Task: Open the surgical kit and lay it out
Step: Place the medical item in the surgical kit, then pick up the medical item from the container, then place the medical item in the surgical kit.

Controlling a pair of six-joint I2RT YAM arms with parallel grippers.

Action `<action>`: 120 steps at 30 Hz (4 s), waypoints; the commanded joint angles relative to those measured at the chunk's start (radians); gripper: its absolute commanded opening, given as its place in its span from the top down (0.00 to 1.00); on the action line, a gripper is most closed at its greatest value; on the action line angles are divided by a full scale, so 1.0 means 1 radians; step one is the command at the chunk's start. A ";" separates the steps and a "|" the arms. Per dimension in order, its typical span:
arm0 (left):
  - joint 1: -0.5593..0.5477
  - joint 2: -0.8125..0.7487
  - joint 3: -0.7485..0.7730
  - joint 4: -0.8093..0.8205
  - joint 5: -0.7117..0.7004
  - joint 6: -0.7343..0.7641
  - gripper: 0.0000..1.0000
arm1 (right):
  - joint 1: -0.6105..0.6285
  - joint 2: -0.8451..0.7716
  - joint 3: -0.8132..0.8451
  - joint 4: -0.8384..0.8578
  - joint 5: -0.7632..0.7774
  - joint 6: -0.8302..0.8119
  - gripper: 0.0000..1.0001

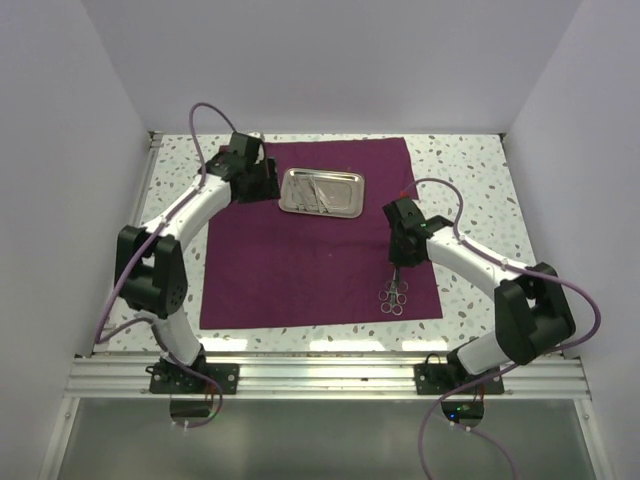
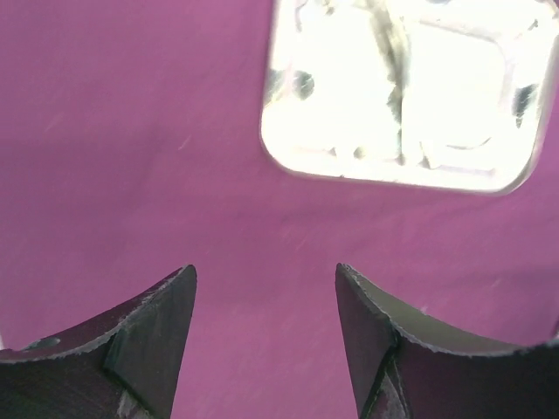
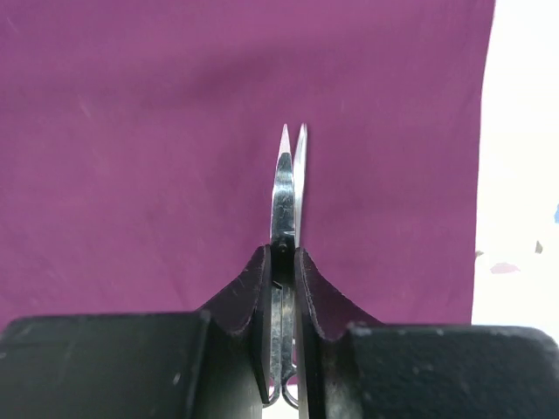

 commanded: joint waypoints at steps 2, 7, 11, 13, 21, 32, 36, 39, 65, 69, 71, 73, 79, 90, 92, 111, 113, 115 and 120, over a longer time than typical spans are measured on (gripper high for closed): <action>-0.040 0.157 0.233 0.028 0.041 -0.015 0.32 | 0.007 -0.063 -0.033 0.003 -0.058 0.036 1.00; -0.057 0.338 0.442 -0.013 0.031 -0.027 0.33 | 0.009 -0.027 0.000 -0.097 -0.044 0.017 0.40; -0.070 0.435 0.530 -0.041 -0.011 -0.033 0.35 | 0.007 -0.093 -0.001 -0.115 -0.049 0.005 0.35; -0.080 0.464 0.541 -0.043 -0.038 -0.041 0.39 | 0.007 -0.114 0.002 -0.126 -0.054 0.001 0.35; -0.134 0.519 0.536 -0.109 -0.112 -0.076 0.54 | 0.007 -0.127 0.019 -0.166 -0.029 -0.021 0.35; -0.174 0.568 0.518 -0.158 -0.170 -0.085 0.57 | 0.006 -0.058 0.072 -0.154 -0.026 -0.029 0.35; -0.174 0.579 0.508 -0.161 -0.187 -0.076 0.58 | 0.007 -0.041 0.076 -0.146 -0.028 -0.032 0.36; -0.172 0.588 0.507 -0.153 -0.183 -0.075 0.58 | 0.006 -0.035 0.073 -0.145 -0.024 -0.033 0.36; -0.145 0.719 0.541 -0.212 -0.147 -0.081 0.81 | -0.036 0.048 0.122 -0.138 -0.026 -0.061 0.37; -0.139 0.703 0.473 -0.173 -0.103 -0.095 0.92 | -0.045 0.056 0.122 -0.137 -0.031 -0.064 0.37; -0.136 0.708 0.467 -0.168 -0.091 -0.095 1.00 | -0.049 0.057 0.122 -0.135 -0.031 -0.064 0.38; -0.131 0.714 0.482 -0.170 -0.086 -0.093 1.00 | -0.051 0.056 0.123 -0.137 -0.032 -0.065 0.38; -0.114 0.694 0.606 -0.188 -0.090 -0.076 1.00 | -0.051 0.062 0.143 -0.137 -0.037 -0.072 0.38; -0.080 0.532 0.740 -0.216 -0.106 -0.062 1.00 | -0.053 0.096 0.254 -0.151 -0.041 -0.095 0.39; -0.080 0.478 0.722 -0.214 -0.106 -0.062 1.00 | -0.053 0.099 0.258 -0.149 -0.046 -0.096 0.40; -0.091 -0.358 -0.461 0.000 -0.121 -0.113 1.00 | -0.051 0.092 0.246 -0.128 -0.090 -0.101 0.41; -0.093 -0.378 -0.508 0.013 -0.110 -0.121 1.00 | -0.051 0.097 0.257 -0.129 -0.092 -0.101 0.41; -0.093 -0.387 -0.561 0.026 -0.100 -0.125 1.00 | -0.051 0.099 0.266 -0.134 -0.087 -0.102 0.41; -0.094 -0.384 -0.592 0.031 -0.077 -0.112 0.79 | -0.049 0.070 0.254 -0.140 -0.072 -0.102 0.41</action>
